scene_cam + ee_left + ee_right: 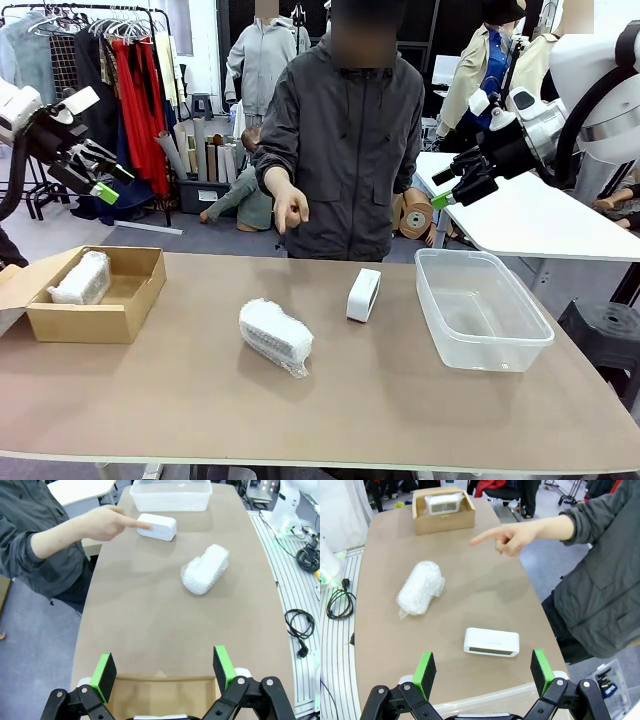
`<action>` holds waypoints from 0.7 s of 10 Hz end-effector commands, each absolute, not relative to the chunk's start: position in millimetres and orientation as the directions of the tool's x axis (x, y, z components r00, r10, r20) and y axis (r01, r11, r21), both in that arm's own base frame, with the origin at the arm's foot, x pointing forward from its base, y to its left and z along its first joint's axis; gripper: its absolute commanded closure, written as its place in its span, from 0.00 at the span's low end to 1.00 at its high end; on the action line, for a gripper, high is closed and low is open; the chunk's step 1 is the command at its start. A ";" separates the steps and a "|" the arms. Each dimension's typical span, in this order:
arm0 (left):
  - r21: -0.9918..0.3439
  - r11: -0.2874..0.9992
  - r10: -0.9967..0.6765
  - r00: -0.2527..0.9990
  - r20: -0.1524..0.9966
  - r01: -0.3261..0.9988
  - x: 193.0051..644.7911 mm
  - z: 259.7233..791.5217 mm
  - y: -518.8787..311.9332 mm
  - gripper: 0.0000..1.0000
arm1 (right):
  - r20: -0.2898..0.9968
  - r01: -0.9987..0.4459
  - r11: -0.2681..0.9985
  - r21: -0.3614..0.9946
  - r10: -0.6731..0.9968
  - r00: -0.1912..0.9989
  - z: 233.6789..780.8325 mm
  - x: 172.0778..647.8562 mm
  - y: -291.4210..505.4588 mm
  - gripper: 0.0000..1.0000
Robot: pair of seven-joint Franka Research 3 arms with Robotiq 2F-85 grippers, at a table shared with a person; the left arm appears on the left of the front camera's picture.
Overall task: Separate and place wrapped and unwrapped clocks.
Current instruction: Pick up the Digital clock indicated by the person.
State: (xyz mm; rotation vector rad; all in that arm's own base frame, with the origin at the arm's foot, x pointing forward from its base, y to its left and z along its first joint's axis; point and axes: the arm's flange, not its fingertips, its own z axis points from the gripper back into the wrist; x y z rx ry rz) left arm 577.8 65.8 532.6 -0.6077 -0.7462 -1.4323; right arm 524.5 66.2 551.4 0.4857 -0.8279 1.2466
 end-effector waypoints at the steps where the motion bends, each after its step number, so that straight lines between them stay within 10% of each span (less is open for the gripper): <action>1: 0.065 0.061 -0.643 -0.010 0.765 0.996 575.8 532.4 65.3 0.00 | 0.773 -0.955 0.273 -0.112 0.628 0.089 552.9 524.4 66.4 0.00; 7: 0.045 0.074 -0.707 0.021 0.707 0.996 581.1 526.6 53.8 0.00 | 0.773 -0.955 0.273 -0.112 0.628 0.089 552.9 524.4 66.4 0.00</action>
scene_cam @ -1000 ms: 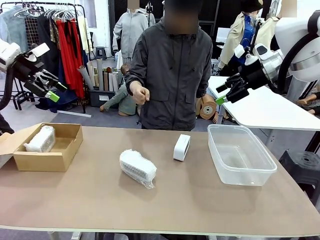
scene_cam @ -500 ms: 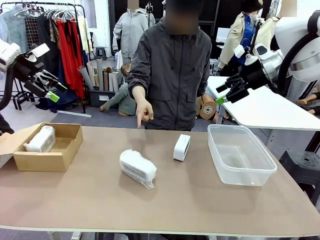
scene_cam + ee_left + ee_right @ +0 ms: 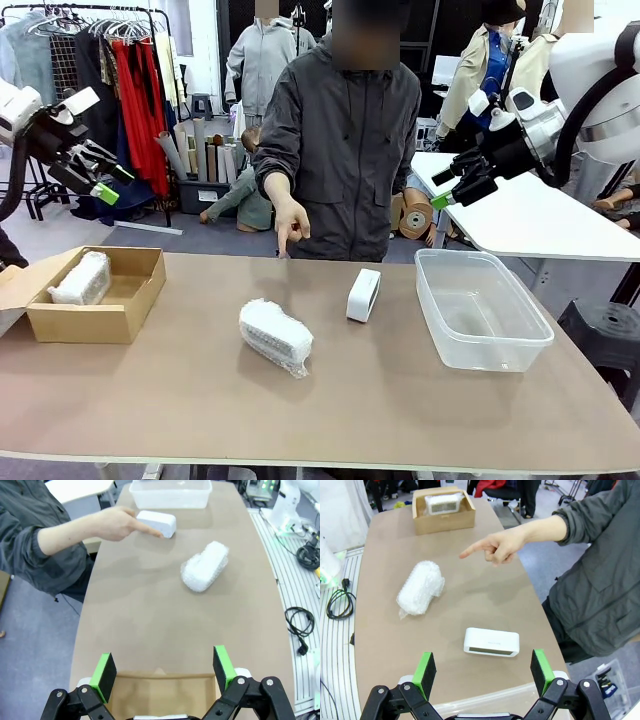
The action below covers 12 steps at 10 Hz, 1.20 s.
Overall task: Separate and place wrapped and unwrapped clocks.
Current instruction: Pick up the Digital clock indicated by the person.
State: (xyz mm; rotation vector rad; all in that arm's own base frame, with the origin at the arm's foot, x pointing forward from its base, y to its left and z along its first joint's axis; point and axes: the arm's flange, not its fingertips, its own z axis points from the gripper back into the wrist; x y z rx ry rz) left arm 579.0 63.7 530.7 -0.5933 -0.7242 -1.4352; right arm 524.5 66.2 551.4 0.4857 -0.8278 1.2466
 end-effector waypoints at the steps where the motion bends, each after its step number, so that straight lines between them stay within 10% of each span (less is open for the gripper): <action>1: 0.032 0.069 -0.754 0.031 0.657 0.997 574.5 531.4 45.0 0.00 | 0.773 -0.955 0.273 -0.112 0.628 0.089 552.9 524.4 66.4 0.00; 12: 0.108 -0.429 -0.888 -0.440 0.131 0.897 546.3 493.8 -185.8 0.00 | 0.773 -0.955 0.273 -0.112 0.628 0.089 552.9 524.4 66.4 0.00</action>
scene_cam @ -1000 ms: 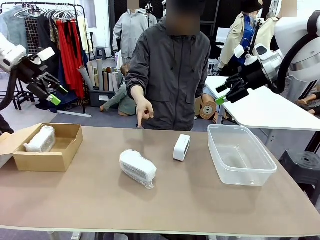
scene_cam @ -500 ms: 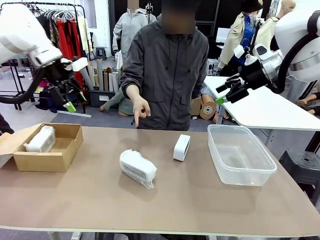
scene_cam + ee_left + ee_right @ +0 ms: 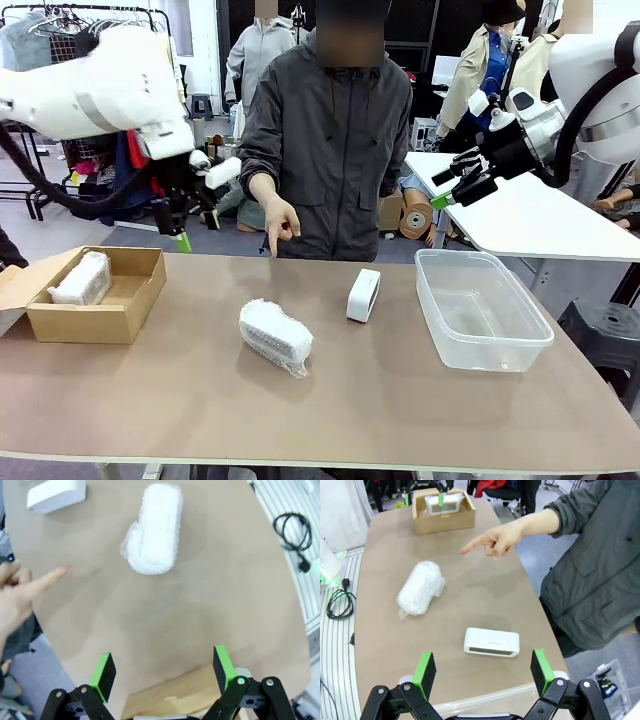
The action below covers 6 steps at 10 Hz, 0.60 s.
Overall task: Separate and place wrapped and unwrapped clocks.
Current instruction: Pick up the Digital clock indicated by the person.
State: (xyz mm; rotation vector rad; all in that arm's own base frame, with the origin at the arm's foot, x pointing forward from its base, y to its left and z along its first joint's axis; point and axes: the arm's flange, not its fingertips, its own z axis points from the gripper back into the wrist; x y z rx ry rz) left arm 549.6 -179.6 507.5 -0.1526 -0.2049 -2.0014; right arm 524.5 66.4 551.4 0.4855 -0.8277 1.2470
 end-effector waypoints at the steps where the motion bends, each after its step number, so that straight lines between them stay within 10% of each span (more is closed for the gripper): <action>1: 0.156 -0.429 -0.886 -0.448 0.121 0.890 543.3 486.0 -204.4 0.00 | 0.773 -0.955 0.273 -0.112 0.628 0.089 552.9 524.4 66.4 0.00; 6: 0.168 -0.451 -0.872 -0.473 0.129 0.877 539.8 481.4 -230.8 0.00 | 0.773 -0.955 0.273 -0.112 0.628 0.089 552.9 524.4 66.4 0.00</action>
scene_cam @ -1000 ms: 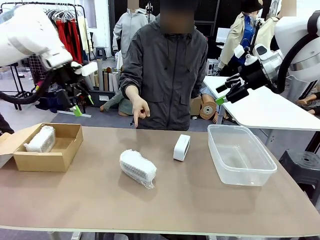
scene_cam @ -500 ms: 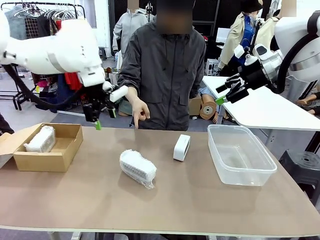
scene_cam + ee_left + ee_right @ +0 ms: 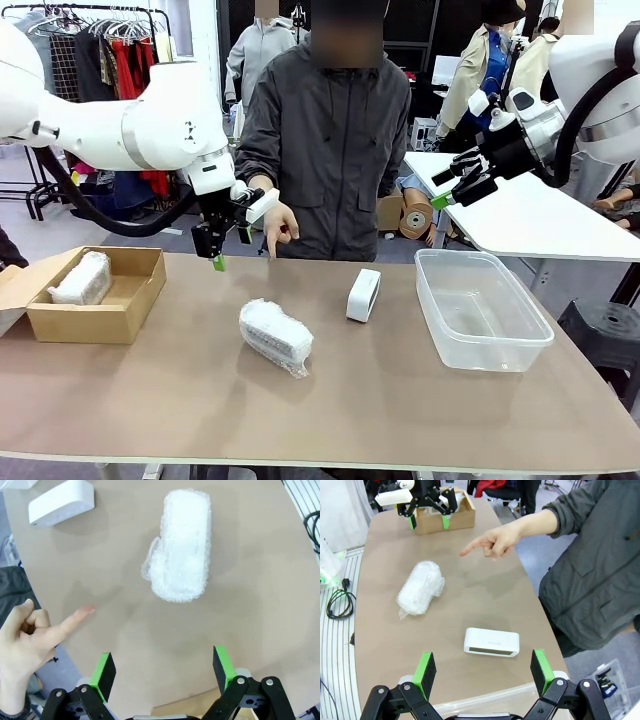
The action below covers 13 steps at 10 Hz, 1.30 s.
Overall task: Separate and place wrapped and unwrapped clocks.
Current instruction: Pick up the Digital clock indicated by the person.
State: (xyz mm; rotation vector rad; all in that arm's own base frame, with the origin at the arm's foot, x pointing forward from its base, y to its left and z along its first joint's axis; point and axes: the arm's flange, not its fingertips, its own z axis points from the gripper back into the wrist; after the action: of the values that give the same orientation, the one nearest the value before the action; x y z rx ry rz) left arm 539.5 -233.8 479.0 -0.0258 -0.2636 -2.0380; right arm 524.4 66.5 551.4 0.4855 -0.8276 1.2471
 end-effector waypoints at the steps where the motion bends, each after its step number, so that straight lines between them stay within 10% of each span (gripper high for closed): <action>1: 0.168 -0.451 -0.872 -0.473 0.129 0.877 539.8 481.4 -230.8 0.00 | 0.773 -0.955 0.273 -0.112 0.628 0.089 552.9 524.4 66.4 0.00; 13: 0.229 -0.592 -0.766 -0.628 0.138 0.773 473.3 406.9 -331.3 0.00 | 0.773 -0.955 0.273 -0.112 0.628 0.089 552.9 524.4 66.4 0.00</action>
State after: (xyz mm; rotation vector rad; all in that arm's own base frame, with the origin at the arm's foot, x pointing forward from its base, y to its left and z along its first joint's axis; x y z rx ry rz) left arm 478.8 -339.7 416.2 -0.0318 -0.3124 -2.1967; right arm 524.4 66.5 551.4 0.4854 -0.8276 1.2471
